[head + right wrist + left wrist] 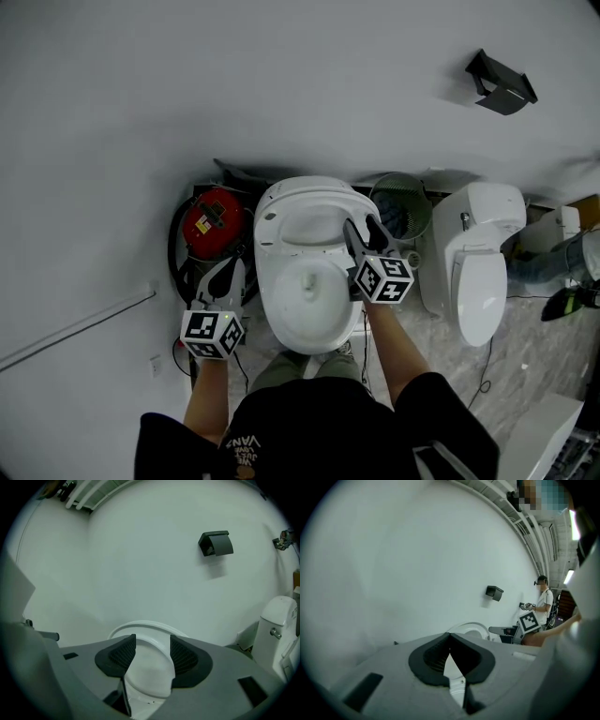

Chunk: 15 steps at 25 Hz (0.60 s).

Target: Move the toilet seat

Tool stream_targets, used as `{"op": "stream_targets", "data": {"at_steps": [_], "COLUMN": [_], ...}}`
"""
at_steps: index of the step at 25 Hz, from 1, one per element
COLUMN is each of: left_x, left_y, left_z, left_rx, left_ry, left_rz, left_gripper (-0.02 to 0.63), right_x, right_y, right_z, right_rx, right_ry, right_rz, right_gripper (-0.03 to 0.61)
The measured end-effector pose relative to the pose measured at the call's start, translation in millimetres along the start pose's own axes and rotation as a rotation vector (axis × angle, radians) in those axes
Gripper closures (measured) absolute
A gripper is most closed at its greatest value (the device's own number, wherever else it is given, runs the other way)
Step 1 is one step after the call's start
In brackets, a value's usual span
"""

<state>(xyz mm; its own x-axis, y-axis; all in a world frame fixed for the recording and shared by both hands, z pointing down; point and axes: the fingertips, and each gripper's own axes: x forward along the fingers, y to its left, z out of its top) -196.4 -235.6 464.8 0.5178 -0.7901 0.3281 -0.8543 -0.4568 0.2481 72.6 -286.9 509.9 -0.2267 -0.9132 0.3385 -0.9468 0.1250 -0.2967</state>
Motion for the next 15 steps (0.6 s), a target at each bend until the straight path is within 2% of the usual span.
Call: {"op": "stream_targets", "data": {"at_steps": [6,11,13,15], "left_x": [-1.1,-10.3,-17.1,-25.7], "left_y": [-16.1,-29.7,-34.5,-41.1], "left_z": [18.9,24.8,26.4,26.7], "left_rx": [0.065,0.082,0.095,0.098], "left_ry": [-0.037,-0.055,-0.06,-0.068], "left_rz": [-0.053,-0.091,-0.085,-0.077], "left_gripper": [0.614,0.614,0.614,0.614], "right_x": [-36.8,-69.9,-83.4,-98.5], "right_y": [2.4,8.0,9.1,7.8], "right_z": [13.2,22.9,25.3,27.1], "right_rx": [0.009,0.003,0.0,-0.006], "right_ry": [-0.064,-0.11,-0.12,-0.125], "right_rz": [-0.032,-0.038,-0.035,-0.041], "right_gripper": [0.389,0.418,0.439,0.487]}}
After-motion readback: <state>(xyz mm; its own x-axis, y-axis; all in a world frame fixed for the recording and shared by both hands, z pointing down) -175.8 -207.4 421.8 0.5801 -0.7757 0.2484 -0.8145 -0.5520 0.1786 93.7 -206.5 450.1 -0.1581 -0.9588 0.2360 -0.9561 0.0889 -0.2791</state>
